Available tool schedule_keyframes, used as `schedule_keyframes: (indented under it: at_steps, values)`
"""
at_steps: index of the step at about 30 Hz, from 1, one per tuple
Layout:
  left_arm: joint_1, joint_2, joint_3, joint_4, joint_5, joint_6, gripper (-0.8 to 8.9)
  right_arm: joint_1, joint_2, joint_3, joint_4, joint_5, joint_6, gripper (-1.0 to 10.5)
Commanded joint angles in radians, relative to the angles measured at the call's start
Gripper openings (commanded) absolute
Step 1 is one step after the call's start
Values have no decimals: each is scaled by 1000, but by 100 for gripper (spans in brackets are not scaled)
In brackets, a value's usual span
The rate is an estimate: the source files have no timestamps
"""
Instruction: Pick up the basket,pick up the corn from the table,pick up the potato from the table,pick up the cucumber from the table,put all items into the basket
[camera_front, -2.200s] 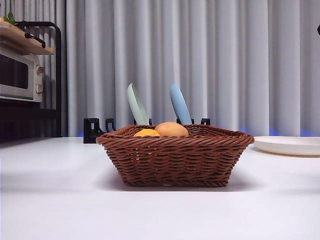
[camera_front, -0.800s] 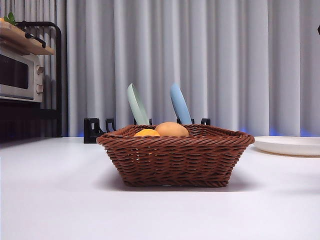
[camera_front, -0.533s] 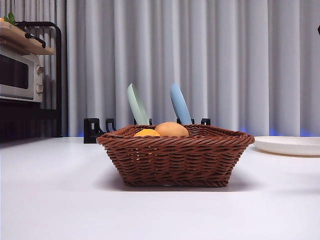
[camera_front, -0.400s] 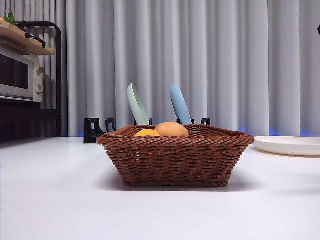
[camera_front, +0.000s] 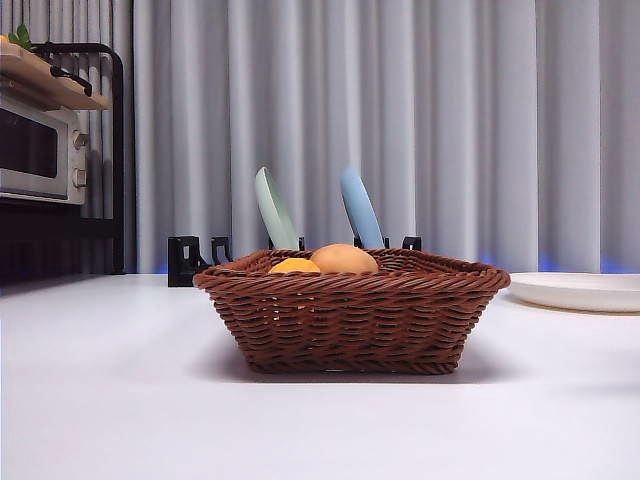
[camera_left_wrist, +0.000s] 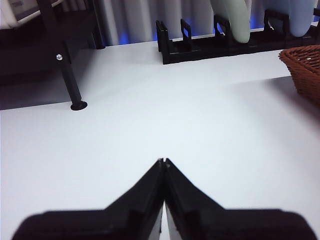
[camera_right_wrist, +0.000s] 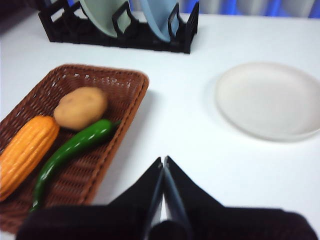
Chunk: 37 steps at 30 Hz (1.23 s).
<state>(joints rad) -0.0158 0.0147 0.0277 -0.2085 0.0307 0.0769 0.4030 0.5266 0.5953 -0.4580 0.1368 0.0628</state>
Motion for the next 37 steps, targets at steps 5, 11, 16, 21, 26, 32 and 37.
schedule_keyframes:
  at_steps: [5,11,16,21,26,32,37]
  values:
    - [2,-3,-13,-2,-2,-10,-3,-251,-181,-135,185,-267,-151,1]
    - [2,-3,-13,-2,-3,-10,-3,-363,-373,-369,371,-290,-148,1]
    - [2,-3,-13,-2,-3,-10,-3,-363,-461,-507,374,-290,-135,1]
    - [2,-3,-13,-2,-3,-10,-3,-362,-494,-579,367,-289,-94,1]
    - [2,-3,-13,-2,-3,-10,-3,-360,-526,-590,291,-288,-91,1]
    - [2,-3,-13,-2,-3,-10,-3,-360,-526,-590,291,-288,-90,1]
    - [2,-3,-13,-2,-3,-10,-3,-360,-526,-590,291,-288,-90,1]
